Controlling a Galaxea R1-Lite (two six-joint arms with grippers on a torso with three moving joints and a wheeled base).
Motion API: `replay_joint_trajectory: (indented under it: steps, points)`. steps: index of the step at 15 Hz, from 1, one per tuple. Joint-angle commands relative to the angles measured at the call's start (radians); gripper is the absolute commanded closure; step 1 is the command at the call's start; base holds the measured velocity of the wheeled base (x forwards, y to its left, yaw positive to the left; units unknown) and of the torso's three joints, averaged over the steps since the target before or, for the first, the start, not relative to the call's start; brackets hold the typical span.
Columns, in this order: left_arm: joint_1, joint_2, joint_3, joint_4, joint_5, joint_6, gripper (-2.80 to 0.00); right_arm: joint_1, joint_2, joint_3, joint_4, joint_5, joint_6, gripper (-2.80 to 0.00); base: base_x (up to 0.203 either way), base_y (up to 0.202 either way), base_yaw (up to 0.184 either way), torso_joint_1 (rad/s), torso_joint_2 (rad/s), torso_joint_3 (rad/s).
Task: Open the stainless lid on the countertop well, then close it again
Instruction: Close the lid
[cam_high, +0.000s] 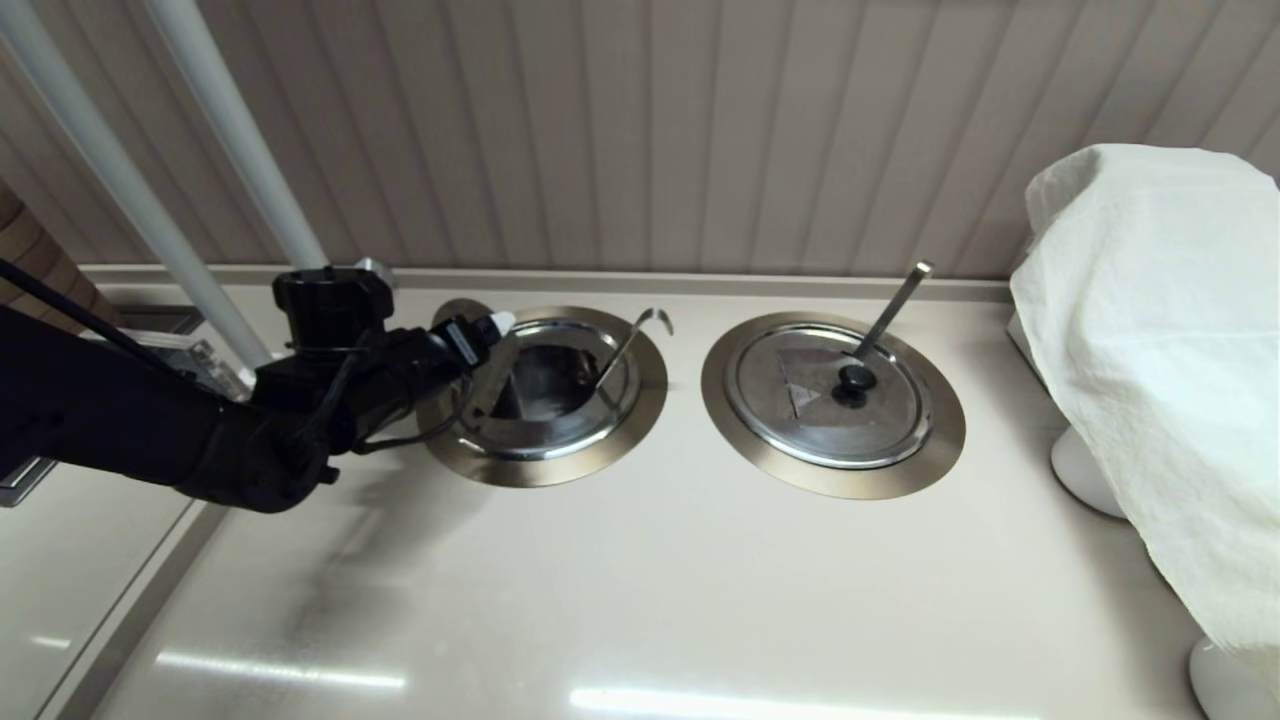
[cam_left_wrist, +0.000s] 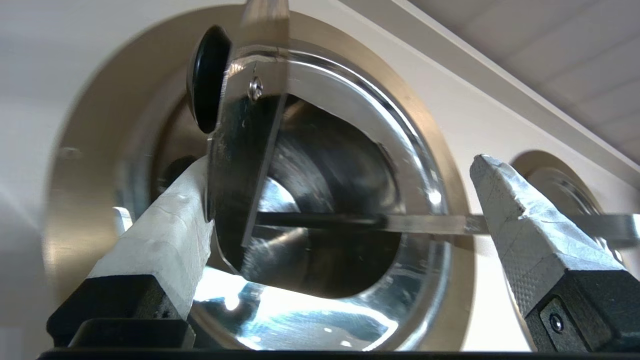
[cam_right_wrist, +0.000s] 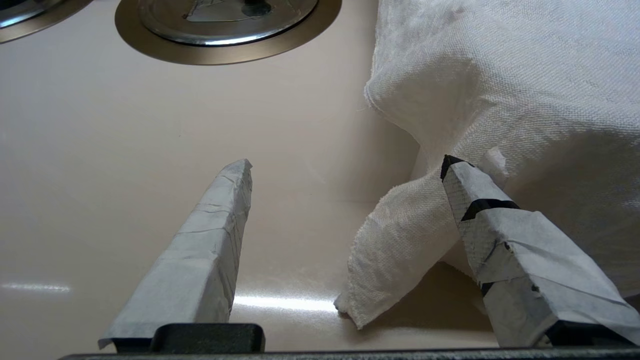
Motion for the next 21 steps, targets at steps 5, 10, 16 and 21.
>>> replay_joint_trajectory:
  steps: [5,10,16,21]
  points:
    - [-0.087,-0.064,0.017,-0.006,-0.002,0.0,-2.8,0.0,0.002,0.0,0.0,0.001,0.0,-2.8,0.0,0.0,0.0,0.0,0.0,0.0]
    - [-0.111,-0.066,0.038,-0.006,-0.058,0.0,-2.8,0.0,0.0,0.0,0.0,0.0,0.0,-2.8,0.0,0.0,0.0,0.0,0.0,0.0]
    - [-0.136,-0.085,0.079,-0.007,-0.052,0.091,-2.8,0.0,0.0,0.0,0.0,0.001,0.0,-2.8,0.0,0.0,0.0,0.0,0.0,0.0]
    - [-0.109,-0.132,0.241,-0.178,-0.14,0.474,-2.8,0.0,0.002,0.0,0.0,0.001,0.0,-2.8,0.0,0.0,0.0,0.0,0.0,0.0]
